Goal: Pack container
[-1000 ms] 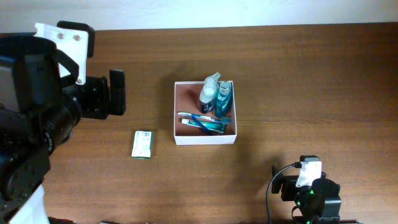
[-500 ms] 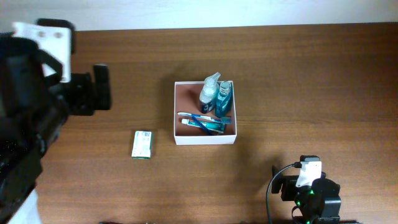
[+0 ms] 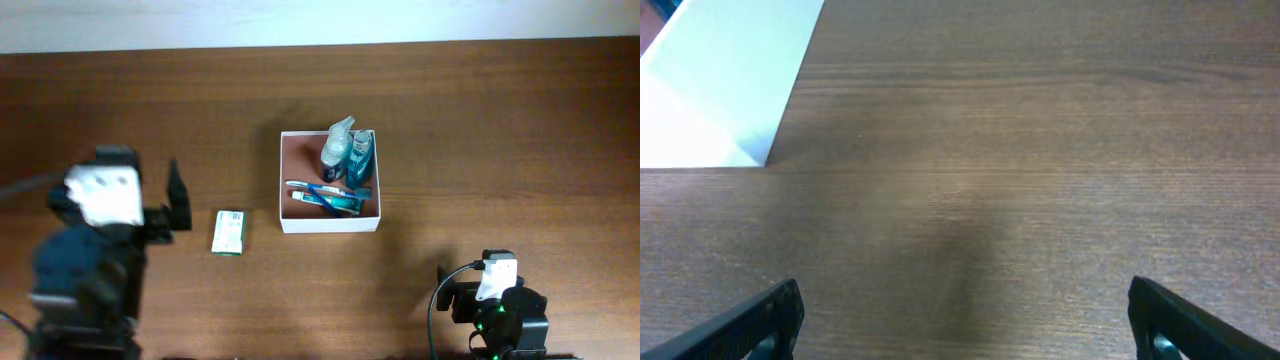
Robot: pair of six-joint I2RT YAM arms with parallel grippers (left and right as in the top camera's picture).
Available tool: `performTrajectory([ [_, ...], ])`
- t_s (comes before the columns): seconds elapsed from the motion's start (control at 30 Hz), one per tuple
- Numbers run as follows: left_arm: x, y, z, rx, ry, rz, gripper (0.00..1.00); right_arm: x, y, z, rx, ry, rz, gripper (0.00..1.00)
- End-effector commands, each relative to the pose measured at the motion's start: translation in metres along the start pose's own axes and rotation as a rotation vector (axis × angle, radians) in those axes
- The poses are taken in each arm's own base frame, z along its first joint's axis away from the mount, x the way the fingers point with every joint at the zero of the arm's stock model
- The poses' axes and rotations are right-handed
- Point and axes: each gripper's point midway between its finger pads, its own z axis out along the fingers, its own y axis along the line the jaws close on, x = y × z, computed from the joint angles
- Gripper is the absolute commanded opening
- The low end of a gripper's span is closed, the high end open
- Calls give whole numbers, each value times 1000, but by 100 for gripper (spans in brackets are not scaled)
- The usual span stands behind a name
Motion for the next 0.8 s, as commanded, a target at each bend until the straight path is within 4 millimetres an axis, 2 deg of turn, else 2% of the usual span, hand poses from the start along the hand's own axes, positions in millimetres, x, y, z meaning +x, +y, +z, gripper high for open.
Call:
performTrajectory([
  [0.0,76,-16,2,55,45,26,99,2,-1,2,3,-2,14,99],
  [0.03,102,-24,3,85,51,26,99,2,-1,2,3,-2,14,99],
  [0.13,146,-35,3,121,46,25,99,2,-1,2,3,-2,14,99],
  [0.33,198,-42,10,125,29,23,99,2,-1,2,3,-2,14,99],
  [0.43,221,-52,15,165,36,23,99,2,-1,2,3,-2,14,99],
  [0.5,233,-55,18,170,47,24,99,1,-1,2,3,-2,14,99],
  [0.77,230,-55,19,168,34,23,99,2,-1,2,3,-2,14,99],
])
